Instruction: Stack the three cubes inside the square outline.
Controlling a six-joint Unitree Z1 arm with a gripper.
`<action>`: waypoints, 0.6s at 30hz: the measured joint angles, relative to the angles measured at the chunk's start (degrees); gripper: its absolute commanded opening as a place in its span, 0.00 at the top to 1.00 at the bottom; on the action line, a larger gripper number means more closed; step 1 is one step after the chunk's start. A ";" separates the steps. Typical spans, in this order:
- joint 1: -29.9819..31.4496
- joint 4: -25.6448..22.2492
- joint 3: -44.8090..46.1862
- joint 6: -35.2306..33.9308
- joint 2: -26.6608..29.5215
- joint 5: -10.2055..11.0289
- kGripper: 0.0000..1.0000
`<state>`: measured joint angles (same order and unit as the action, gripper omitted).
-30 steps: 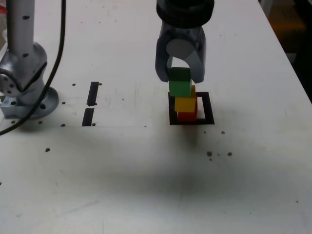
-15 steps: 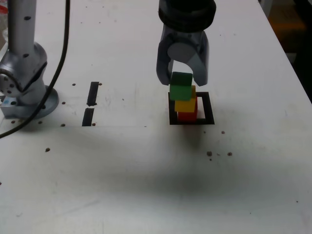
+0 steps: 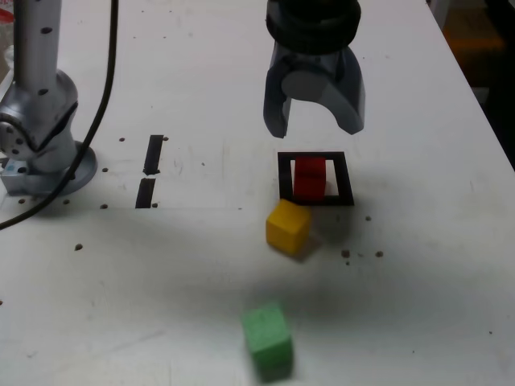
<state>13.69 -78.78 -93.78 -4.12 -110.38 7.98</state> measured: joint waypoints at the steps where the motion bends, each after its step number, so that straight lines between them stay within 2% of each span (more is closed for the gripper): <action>1: 0.00 -0.13 0.00 0.00 0.00 0.05 0.21; 12: 2.65 -1.76 4.26 0.00 2.86 -0.57 0.21; 18: 11.25 1.34 6.60 0.22 3.62 -0.09 0.21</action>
<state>24.93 -77.44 -87.18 -3.90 -106.76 7.89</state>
